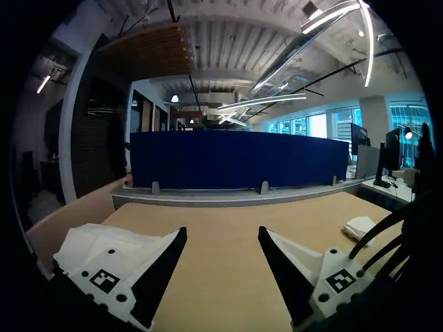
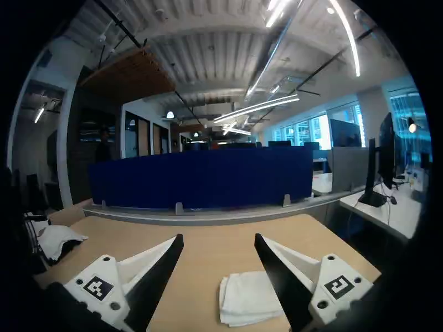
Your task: Fold towel
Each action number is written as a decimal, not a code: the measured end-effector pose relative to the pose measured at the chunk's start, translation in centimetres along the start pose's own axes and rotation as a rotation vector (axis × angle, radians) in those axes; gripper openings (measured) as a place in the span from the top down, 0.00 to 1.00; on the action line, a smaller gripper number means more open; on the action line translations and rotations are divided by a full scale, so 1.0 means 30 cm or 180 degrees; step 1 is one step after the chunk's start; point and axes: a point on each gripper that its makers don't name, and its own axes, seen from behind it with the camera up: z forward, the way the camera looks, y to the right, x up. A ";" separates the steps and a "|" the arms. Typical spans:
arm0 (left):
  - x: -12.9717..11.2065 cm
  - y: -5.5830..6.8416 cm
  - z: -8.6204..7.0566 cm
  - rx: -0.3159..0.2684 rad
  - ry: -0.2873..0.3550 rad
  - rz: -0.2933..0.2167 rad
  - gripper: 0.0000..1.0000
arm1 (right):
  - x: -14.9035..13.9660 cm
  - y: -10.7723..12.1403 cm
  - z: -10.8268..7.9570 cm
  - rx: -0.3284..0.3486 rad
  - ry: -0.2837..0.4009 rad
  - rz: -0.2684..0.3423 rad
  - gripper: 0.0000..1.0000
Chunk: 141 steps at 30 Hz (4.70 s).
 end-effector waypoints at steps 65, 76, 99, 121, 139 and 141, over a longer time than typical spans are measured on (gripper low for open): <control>-0.313 -0.035 0.073 0.0277 0.0346 0.0055 0.04 | -0.101 -0.006 0.042 -0.0219 -0.0613 -0.0234 0.00; -0.325 -0.038 0.076 0.0344 0.0354 0.0054 0.04 | -0.060 0.009 0.038 -0.0221 -0.0483 -0.0138 0.00; -0.325 -0.030 0.078 0.0345 0.0355 0.0058 0.04 | -0.028 0.112 -0.004 -0.0090 0.0177 0.0202 0.00; -0.329 -0.029 0.083 0.0346 0.0356 0.0058 0.04 | -0.340 0.102 0.070 -0.0034 0.0302 -0.0004 0.00; -0.328 -0.031 0.084 0.0345 0.0356 0.0058 0.04 | -0.434 0.121 0.106 -0.0122 0.0337 0.0138 0.00; -0.328 -0.032 0.084 0.0346 0.0356 0.0059 0.04 | -0.441 0.120 0.110 -0.0126 0.0327 0.0161 0.00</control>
